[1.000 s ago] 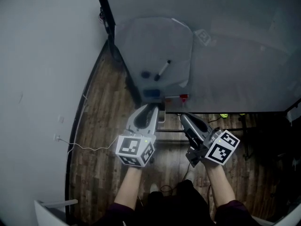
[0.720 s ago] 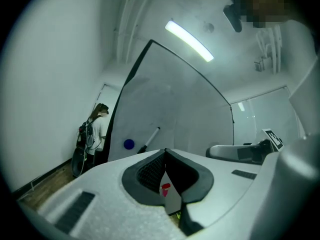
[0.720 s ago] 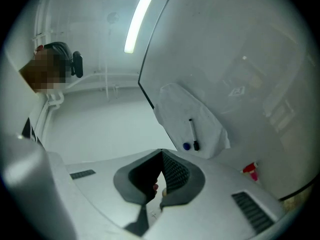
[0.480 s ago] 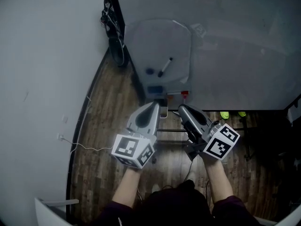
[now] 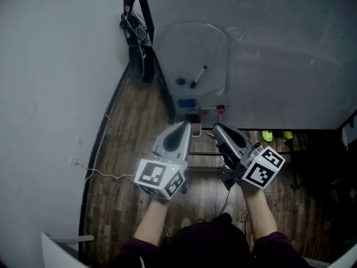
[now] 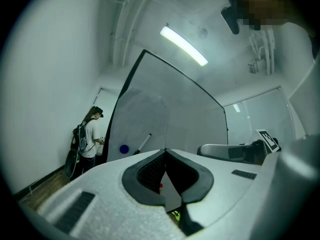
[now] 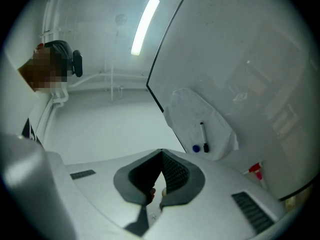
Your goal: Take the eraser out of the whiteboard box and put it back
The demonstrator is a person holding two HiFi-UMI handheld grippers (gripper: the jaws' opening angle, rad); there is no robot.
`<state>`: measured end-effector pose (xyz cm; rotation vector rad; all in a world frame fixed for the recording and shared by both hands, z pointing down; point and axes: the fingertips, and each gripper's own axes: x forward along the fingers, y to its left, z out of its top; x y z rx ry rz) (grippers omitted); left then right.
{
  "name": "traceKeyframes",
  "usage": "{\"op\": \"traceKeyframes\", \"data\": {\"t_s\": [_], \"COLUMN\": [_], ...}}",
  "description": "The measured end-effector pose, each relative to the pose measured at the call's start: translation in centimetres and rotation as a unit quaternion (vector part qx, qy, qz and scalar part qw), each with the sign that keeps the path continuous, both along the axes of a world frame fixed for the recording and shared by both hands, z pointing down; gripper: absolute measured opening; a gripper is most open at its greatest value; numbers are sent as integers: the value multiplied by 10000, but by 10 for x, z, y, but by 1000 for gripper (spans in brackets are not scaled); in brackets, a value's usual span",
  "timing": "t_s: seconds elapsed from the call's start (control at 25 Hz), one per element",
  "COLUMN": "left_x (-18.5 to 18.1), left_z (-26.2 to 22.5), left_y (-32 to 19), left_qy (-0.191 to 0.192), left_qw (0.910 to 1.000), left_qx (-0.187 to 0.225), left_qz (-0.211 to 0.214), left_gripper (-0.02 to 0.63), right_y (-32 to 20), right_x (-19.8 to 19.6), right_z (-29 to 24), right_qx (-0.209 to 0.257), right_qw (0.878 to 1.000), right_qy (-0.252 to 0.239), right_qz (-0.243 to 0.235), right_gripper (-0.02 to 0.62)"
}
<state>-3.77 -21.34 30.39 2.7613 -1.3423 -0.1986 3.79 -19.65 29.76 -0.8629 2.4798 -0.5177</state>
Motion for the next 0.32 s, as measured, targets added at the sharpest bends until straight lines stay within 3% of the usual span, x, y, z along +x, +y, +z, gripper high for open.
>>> {"op": "traceKeyframes", "data": {"t_s": [0.32], "left_x": [0], "left_z": [3], "left_y": [11], "left_qy": [61], "left_qw": [9999], "left_qx": [-83], "left_qz": [50], "left_gripper": [6], "right_y": [12], "right_x": [-3], "right_z": [4], "right_qx": [-50], "right_qw": [10000], "right_qy": [-3], "right_qz": [-54], "right_gripper": [3]}}
